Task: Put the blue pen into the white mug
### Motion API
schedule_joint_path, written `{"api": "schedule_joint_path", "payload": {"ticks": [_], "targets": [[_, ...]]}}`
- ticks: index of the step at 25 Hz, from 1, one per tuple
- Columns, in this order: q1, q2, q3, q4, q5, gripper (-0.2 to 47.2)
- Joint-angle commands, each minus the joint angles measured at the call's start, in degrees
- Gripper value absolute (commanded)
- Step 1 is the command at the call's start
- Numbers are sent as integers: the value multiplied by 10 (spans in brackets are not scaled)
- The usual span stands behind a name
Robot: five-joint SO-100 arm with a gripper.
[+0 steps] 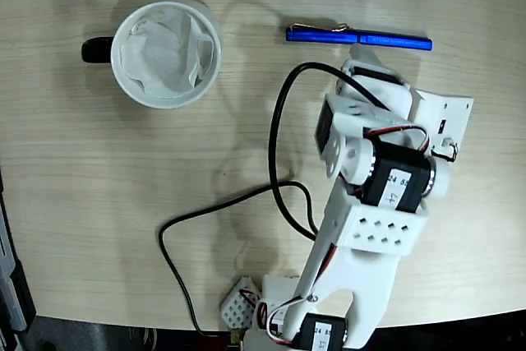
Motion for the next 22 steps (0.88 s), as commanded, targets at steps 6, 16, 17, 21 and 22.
{"api": "schedule_joint_path", "payload": {"ticks": [6, 16, 17, 21, 22], "targets": [[-5, -58, -69, 16, -6, 247], [-39, -90, -106, 14, -5, 245], [-40, -98, -112, 14, -4, 245], [-47, -123, -138, 11, -3, 245], [-47, -128, -144, 11, -3, 245]]}}
